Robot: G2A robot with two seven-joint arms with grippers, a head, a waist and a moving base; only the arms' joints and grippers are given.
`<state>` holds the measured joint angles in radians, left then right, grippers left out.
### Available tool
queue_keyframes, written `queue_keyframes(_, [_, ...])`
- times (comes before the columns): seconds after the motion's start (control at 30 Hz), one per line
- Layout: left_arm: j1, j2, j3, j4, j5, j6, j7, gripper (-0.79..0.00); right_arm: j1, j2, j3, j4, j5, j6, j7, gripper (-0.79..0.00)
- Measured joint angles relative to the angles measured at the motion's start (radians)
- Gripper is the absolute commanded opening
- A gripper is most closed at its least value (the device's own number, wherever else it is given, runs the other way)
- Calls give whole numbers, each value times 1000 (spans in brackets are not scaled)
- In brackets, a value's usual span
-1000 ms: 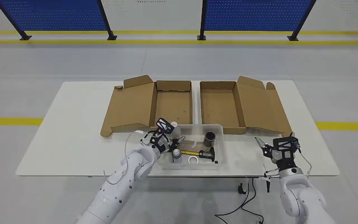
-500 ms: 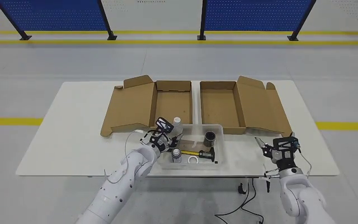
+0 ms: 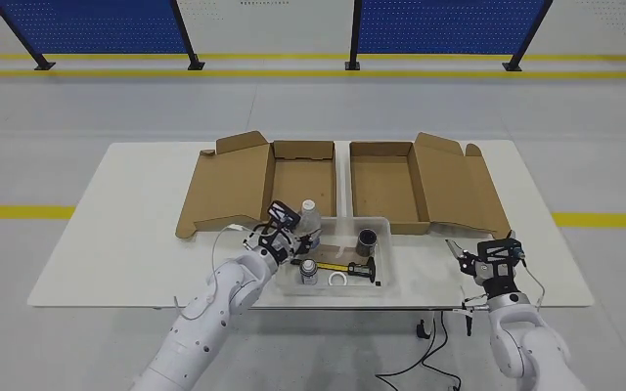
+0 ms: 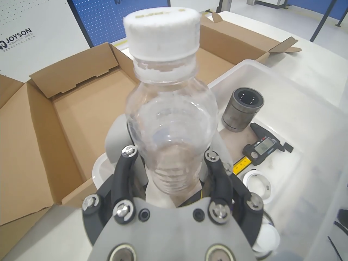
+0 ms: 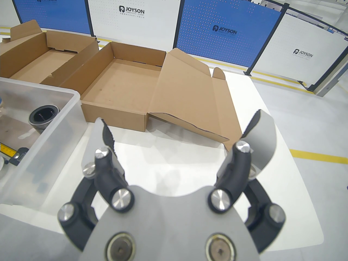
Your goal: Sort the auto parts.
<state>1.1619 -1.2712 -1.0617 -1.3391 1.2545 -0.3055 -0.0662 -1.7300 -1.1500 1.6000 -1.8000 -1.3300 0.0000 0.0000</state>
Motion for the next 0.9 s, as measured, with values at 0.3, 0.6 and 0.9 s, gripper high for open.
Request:
queue_keyframes(0.3, [62,25,-83,-159,-15,-92,-40,-785,0,0,0,0,0,0,0,0])
queue_keyframes(0.6, [183,52,-192,-363,-147,-191,-150,-785,0,0,0,0,0,0,0,0])
queue_keyframes(0.9, [246,68,-267,-437,-261,-218,-222,-785,0,0,0,0,0,0,0,0])
